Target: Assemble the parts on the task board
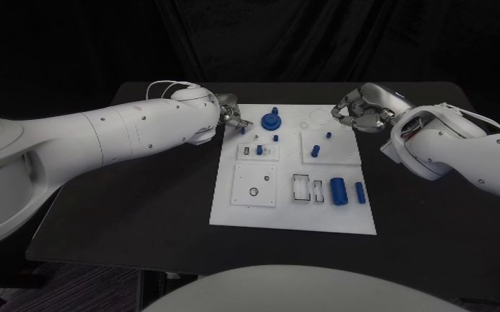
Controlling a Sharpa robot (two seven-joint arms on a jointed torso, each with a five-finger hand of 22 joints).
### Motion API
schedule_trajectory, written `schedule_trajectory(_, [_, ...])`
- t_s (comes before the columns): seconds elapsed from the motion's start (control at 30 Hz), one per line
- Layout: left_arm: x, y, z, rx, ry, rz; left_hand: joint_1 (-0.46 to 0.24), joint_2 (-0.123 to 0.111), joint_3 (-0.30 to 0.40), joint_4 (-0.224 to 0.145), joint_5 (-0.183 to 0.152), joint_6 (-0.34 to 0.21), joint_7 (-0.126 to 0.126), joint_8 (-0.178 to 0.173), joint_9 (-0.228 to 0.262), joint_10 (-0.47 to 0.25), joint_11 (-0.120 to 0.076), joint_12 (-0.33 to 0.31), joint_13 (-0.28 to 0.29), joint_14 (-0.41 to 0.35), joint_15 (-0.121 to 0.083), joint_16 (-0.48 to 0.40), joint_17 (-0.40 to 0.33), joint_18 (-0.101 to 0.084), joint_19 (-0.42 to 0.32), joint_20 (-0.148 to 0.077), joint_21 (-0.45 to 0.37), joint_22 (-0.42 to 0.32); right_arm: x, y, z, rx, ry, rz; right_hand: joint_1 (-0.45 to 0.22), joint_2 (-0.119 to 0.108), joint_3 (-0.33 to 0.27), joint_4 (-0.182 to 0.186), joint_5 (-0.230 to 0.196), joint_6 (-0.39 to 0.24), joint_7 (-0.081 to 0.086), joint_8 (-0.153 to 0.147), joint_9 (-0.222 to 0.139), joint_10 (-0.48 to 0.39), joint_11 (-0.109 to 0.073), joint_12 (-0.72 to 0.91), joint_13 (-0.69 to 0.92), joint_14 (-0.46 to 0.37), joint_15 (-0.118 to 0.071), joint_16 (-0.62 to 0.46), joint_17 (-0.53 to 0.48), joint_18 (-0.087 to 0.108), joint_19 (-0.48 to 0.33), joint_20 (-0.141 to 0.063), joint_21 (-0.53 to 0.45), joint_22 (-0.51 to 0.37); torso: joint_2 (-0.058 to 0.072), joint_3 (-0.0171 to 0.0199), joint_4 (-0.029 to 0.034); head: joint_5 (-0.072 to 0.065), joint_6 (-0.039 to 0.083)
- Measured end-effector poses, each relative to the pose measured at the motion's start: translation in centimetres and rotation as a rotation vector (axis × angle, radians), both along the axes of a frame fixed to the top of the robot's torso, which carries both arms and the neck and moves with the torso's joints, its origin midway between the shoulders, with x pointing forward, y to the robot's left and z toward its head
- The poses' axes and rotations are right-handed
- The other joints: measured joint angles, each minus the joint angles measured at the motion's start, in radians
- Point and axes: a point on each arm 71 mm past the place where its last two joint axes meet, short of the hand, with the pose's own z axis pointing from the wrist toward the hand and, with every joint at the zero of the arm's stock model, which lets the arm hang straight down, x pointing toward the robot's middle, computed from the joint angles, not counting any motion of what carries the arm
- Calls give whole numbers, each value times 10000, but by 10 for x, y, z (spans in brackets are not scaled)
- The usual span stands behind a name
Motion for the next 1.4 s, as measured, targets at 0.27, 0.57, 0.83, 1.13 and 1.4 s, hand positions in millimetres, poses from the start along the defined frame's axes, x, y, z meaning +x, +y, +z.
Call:
schedule_trajectory(0.27, [0, 1, -2, 49, 94, 4, 81, 4, 29, -29, 97, 0, 0, 0, 11, 0, 0, 0, 0, 0, 0, 0, 0, 0, 0, 0, 0, 0, 0, 0, 0, -6, 13, 7, 0, 0, 0, 0, 0, 0, 0, 0, 0, 0, 0, 0, 8, 0, 0, 0, 0, 0, 0, 0, 0, -1, 4, 3, -4, 15, 0])
schedule_trajectory(0.57, [-1, 0, -3, 84, 160, -8, 155, -2, 38, -38, 265, -49, -25, 0, 29, 0, 0, 0, 0, 0, 0, 0, 0, 0, 0, 0, 0, 0, 0, 1, 0, -16, 36, 23, 0, 0, 0, 0, 0, 0, 0, 0, 0, 0, 0, 0, 7, 0, 0, 0, 0, 0, 0, 0, 0, -1, 12, 2, -4, 25, 0])
schedule_trajectory(0.83, [-1, 1, -4, 93, 190, -16, 351, 12, 195, -26, 898, -119, 28, -69, 37, 0, 0, 0, 1, 0, 0, 0, 0, -1, 0, 0, 0, 0, 0, 1, 0, -25, 56, 33, 0, 0, 0, 0, 0, 0, 0, 0, 0, 0, 0, 0, 6, 0, 0, 0, 0, 0, 0, 0, 0, -1, 17, -8, 0, 47, 0])
schedule_trajectory(1.13, [-1, 0, -5, 71, 197, -48, 543, -90, 382, -20, 1672, -146, 1, -183, 36, 0, 0, 0, 1, 0, 0, 0, 0, 0, 0, 0, 0, 0, 0, 1, -1, -32, 73, 44, 0, 0, 0, 0, 0, 0, 0, 0, 0, 0, 0, 0, 5, 0, 0, 0, 0, 0, 0, 0, 0, -2, 23, -8, 2, 48, 0])
schedule_trajectory(1.4, [-1, 0, -5, 55, 215, -82, 685, -129, 636, -32, 2069, -146, 1, -222, 35, -1, 1, 0, 1, 0, 0, 0, 0, 0, 0, 0, 0, 0, 0, 1, -1, -40, 89, 52, 0, 0, 0, 0, 0, 0, 0, 0, 0, 0, 0, 0, 4, 0, 0, 0, 0, -1, 0, 0, 0, -2, 12, -2, 2, 58, 0])
